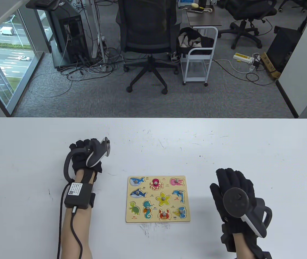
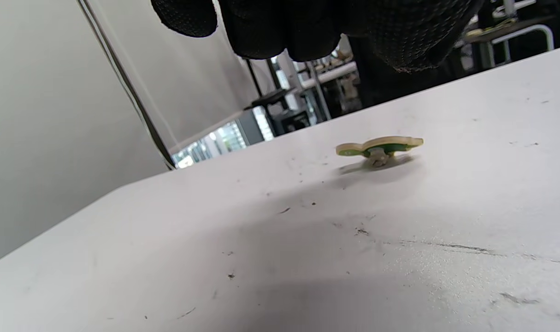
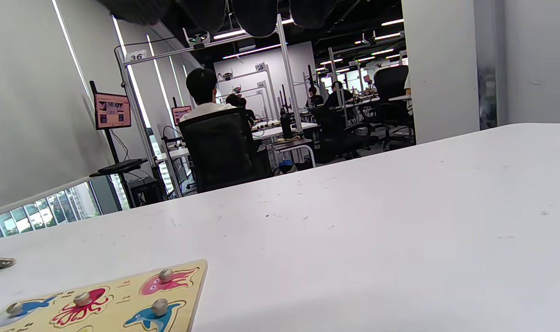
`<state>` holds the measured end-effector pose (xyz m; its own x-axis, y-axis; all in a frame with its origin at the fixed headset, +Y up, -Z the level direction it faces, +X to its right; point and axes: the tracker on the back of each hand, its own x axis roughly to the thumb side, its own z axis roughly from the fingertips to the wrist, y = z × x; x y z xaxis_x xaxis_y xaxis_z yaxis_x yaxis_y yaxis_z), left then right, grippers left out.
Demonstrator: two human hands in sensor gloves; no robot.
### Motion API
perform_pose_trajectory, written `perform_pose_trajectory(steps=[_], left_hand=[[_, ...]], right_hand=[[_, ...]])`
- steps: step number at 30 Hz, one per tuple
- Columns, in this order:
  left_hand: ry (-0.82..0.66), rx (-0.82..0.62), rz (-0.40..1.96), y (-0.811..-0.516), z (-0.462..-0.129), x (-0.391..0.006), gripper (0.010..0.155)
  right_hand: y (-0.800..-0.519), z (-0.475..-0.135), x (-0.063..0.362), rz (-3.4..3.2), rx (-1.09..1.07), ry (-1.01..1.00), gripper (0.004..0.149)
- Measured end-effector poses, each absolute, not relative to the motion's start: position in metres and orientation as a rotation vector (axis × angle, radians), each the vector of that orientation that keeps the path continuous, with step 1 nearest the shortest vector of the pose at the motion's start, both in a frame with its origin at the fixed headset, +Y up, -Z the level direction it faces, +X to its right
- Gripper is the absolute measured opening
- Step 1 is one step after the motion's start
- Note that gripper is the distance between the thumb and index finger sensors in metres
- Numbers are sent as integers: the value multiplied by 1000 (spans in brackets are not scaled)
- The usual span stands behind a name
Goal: Fit puzzle pieces into frame
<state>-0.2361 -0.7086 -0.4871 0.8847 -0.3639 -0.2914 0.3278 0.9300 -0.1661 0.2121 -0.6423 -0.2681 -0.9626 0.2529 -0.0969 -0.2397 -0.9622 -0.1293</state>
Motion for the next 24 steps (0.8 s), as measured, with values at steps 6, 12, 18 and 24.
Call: perform_pose_trajectory(steps=[6,12,18,24], left_hand=[[316,-149,-382,-728,-511,-229,70],[330,-186,-384,-749,-527,-230,71],[324,-226,-390,-767,-539,-226,68],[350,-282,-428,-781,-545,-226,61]], right_hand=[[-643,-268,208,2914,-171,-169,61],[-642,-268,207,2917,-173,-172,61],[-641,-267,206,2926,-174,-192,61],[-641,-266,205,2925,-169,-200,61]])
